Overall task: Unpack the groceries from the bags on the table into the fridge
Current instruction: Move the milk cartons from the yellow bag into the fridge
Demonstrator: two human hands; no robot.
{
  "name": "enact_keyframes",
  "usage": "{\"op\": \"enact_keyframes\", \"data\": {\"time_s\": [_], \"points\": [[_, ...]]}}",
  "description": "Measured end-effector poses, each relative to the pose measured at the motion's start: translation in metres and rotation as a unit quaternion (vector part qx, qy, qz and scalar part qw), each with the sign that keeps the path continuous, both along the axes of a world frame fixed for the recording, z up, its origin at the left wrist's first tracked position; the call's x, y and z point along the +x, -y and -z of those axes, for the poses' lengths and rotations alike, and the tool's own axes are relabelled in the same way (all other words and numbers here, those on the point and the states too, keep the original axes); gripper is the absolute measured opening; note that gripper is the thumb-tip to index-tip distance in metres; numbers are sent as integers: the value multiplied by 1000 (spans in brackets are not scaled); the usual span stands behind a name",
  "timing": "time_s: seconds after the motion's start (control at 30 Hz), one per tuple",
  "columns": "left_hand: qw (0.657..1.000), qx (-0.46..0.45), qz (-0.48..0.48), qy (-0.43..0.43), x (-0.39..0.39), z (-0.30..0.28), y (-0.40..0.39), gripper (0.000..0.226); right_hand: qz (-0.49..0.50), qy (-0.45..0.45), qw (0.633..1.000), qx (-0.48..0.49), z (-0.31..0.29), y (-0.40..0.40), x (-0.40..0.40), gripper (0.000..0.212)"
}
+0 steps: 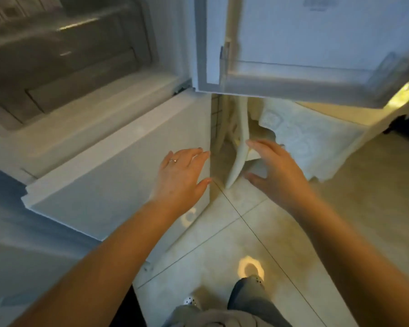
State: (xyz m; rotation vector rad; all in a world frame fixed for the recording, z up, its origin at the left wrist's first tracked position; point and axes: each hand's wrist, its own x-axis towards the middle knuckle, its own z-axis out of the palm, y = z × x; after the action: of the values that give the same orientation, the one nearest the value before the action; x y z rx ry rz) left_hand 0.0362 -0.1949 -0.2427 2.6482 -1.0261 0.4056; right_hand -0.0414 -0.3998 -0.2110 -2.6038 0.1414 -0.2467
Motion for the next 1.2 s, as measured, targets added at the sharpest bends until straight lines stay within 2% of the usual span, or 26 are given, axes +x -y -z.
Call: {"op": "enact_keyframes", "data": {"time_s": [0.13, 0.4, 0.67, 0.93, 1.2], "points": [[996, 17, 71, -53, -32, 21, 69, 54, 75, -28, 997, 7, 20, 58, -60, 69], [978, 39, 191, -76, -119, 43, 262, 54, 200, -78, 976, 31, 51, 219, -193, 70], [964, 73, 245, -80, -172, 57, 410, 53, 250, -107, 962, 35, 67, 357, -276, 72], [959, 81, 251, -99, -158, 71, 522, 53, 261, -115, 958, 40, 80, 465, -268, 71], [966, 53, 231, -103, -69, 73, 672, 51, 232, -114, 966, 22, 75, 612, -177, 71]]}}
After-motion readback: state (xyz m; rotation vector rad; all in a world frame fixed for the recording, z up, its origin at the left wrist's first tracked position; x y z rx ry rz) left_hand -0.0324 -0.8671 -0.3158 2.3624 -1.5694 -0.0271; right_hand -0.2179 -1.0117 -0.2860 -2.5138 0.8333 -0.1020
